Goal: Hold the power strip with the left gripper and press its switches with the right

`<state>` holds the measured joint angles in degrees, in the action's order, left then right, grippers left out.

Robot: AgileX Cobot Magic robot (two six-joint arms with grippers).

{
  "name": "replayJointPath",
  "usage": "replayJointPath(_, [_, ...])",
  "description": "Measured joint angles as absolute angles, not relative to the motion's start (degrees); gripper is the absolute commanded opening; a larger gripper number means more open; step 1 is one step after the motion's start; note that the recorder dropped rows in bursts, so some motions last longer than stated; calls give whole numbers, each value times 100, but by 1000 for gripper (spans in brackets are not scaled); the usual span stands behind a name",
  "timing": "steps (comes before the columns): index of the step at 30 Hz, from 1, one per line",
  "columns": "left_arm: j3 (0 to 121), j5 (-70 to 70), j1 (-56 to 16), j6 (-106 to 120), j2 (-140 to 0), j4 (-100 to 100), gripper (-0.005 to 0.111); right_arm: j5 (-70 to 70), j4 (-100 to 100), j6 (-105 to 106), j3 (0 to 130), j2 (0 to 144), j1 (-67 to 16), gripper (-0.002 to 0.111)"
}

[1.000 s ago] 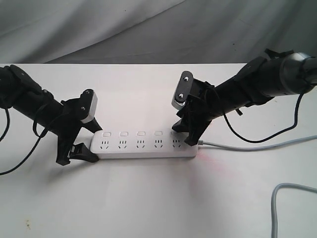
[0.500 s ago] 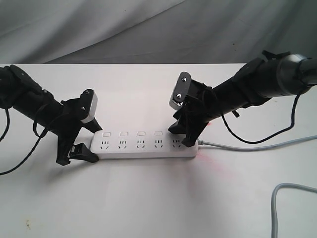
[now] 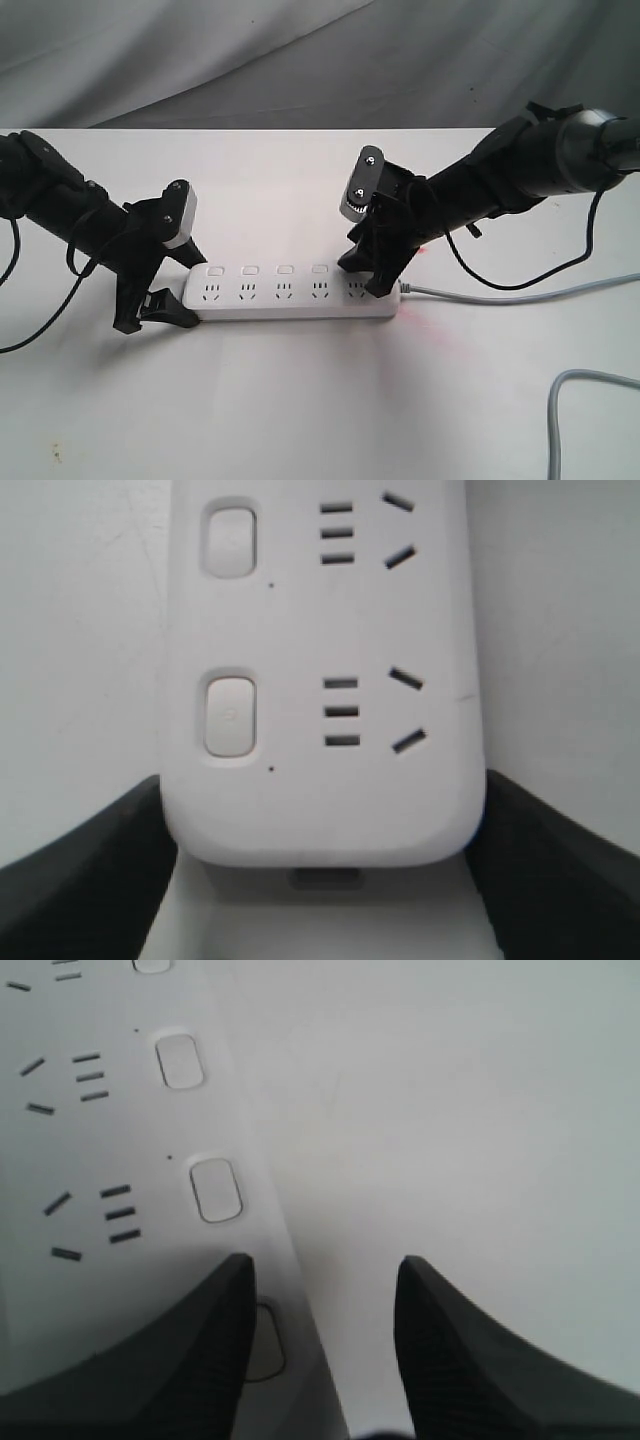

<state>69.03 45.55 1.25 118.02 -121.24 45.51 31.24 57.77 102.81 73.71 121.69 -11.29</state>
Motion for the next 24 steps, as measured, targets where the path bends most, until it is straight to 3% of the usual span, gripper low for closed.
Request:
replayJointPath(7, [6903, 4555, 125, 11802, -12124, 4551, 46, 3076, 5655, 10306, 7306, 11780, -1129, 39])
replayJointPath(14, [6903, 4555, 125, 11802, -12124, 4551, 46, 3398, 5689, 10306, 7275, 11447, -1129, 1])
replayJointPath(24, [6903, 4555, 125, 11802, -12124, 4551, 46, 3526, 5888, 10083, 6286, 10219, -1129, 0])
